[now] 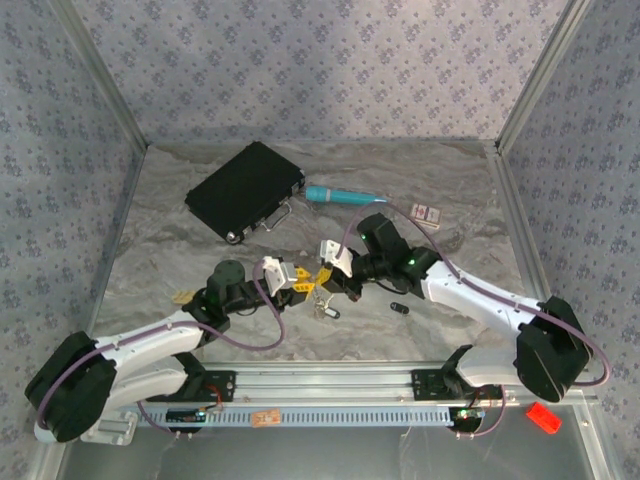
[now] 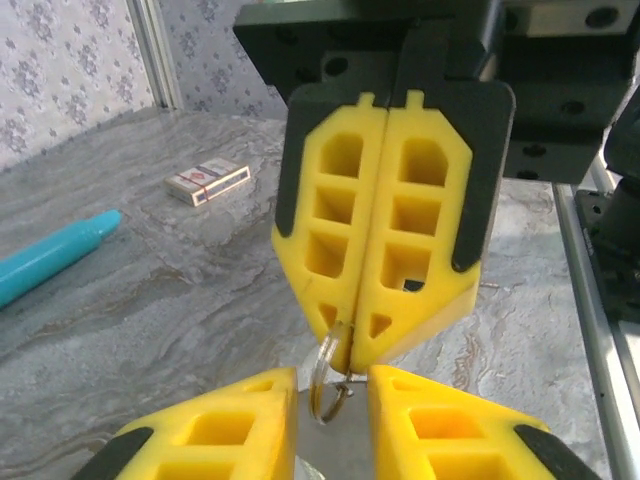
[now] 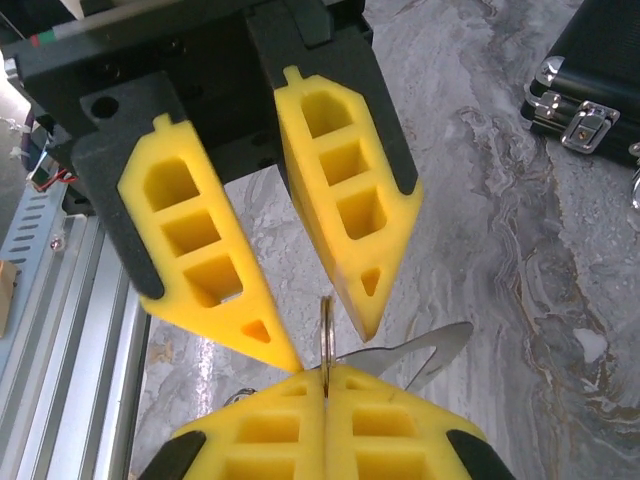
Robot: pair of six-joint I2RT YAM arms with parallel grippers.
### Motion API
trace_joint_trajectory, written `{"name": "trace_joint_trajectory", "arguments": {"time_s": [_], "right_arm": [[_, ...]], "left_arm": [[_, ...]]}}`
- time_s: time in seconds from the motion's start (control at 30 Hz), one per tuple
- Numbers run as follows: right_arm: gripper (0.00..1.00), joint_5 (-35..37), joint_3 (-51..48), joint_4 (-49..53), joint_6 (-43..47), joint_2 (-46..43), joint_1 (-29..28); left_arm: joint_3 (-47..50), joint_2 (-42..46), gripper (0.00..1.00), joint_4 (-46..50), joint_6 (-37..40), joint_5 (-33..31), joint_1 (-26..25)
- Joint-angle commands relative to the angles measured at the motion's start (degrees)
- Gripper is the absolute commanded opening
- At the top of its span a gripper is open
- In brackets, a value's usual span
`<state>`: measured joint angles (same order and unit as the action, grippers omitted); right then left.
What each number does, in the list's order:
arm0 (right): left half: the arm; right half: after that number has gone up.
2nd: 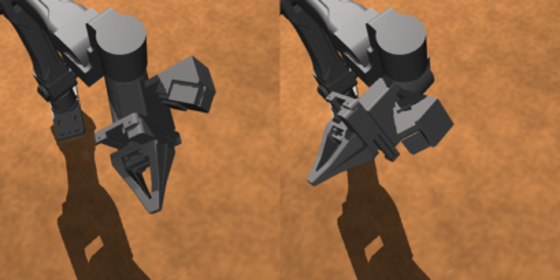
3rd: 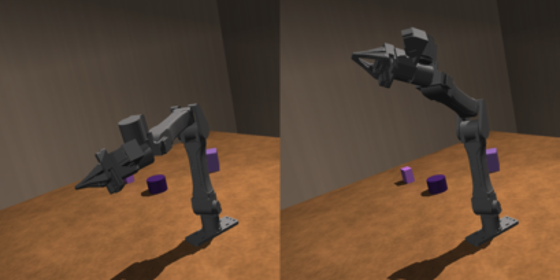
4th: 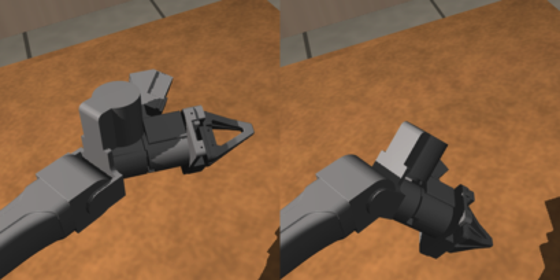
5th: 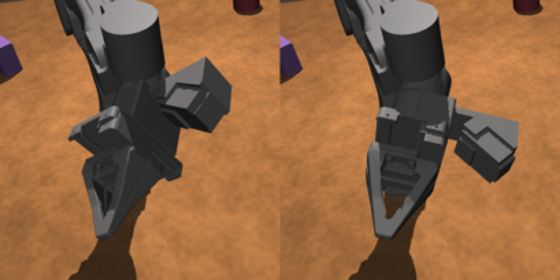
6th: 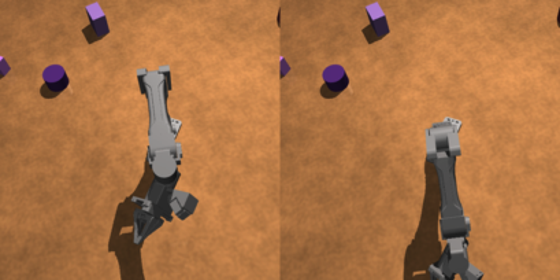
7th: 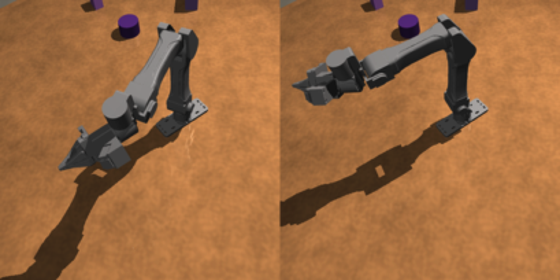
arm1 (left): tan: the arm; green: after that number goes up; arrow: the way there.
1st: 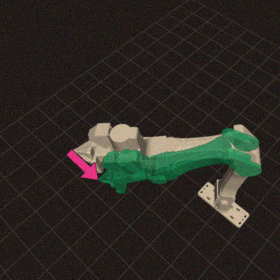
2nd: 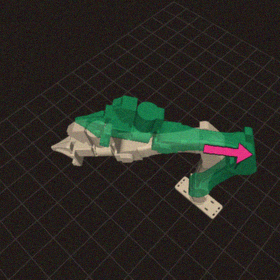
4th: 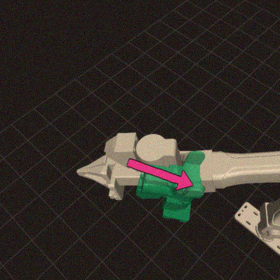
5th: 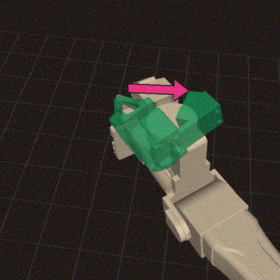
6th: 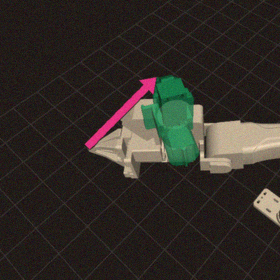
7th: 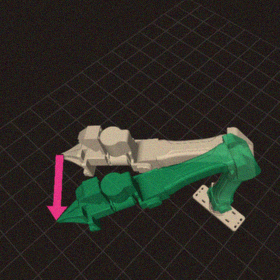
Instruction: Put the keys on the keyring
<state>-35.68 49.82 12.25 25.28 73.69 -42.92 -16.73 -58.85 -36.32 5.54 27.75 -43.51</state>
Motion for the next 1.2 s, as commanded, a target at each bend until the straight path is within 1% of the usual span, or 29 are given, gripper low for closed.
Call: {"name": "trace_joint_trajectory", "arguments": {"time_s": [0.0,0.1,0.3,0.53,0.73,0.83,0.9,0.93,0.97,1.03,1.1,1.13,1.17], "right_arm": [[0.00,4.07,5.83,9.79,5.91,1.14,-1.02],[0.00,9.61,9.63,17.25,10.58,3.00,-2.70],[0.00,14.44,14.68,24.69,14.50,5.82,-4.75],[0.00,14.63,17.81,27.52,16.39,7.49,-6.23],[0.00,14.15,17.99,27.70,16.47,8.44,-7.09],[0.00,14.12,18.02,27.40,16.39,8.21,-7.10],[0.02,13.52,17.04,25.35,15.40,6.98,-6.52],[0.11,13.01,15.33,22.80,14.28,5.56,-5.89],[0.18,11.66,13.16,19.87,13.11,4.14,-4.90],[0.26,7.54,8.48,12.29,9.48,0.99,-2.71],[0.30,2.75,3.38,4.26,4.69,-1.34,-0.18],[0.30,0.96,0.08,-0.08,2.58,-2.40,0.74],[0.31,0.41,-1.68,-2.99,1.17,-2.81,1.18]], "left_arm": [[-1.91,1.85,0.27,4.40,1.59,-0.39,-0.18],[-2.57,2.25,0.27,6.82,2.48,-0.41,-0.18],[-2.70,2.49,0.25,6.74,2.31,0.10,-0.22],[-2.95,2.25,0.20,6.74,2.47,0.76,-0.20],[-3.31,1.46,0.17,5.63,2.31,1.74,-0.19],[-3.36,1.46,0.09,5.69,2.53,2.04,-0.19],[-3.23,1.63,0.03,5.79,2.68,2.27,-0.18],[-3.01,1.72,0.01,5.57,2.60,2.44,-0.19],[-2.81,1.81,0.00,5.26,2.48,2.51,-0.18],[-1.87,1.73,0.00,3.16,1.90,2.40,-0.20],[-0.56,1.15,0.00,-0.46,0.68,2.23,-0.20],[-0.18,0.73,0.00,-2.08,0.00,2.22,-0.23],[0.23,0.29,0.00,-3.35,-0.40,2.32,-0.20]]}}
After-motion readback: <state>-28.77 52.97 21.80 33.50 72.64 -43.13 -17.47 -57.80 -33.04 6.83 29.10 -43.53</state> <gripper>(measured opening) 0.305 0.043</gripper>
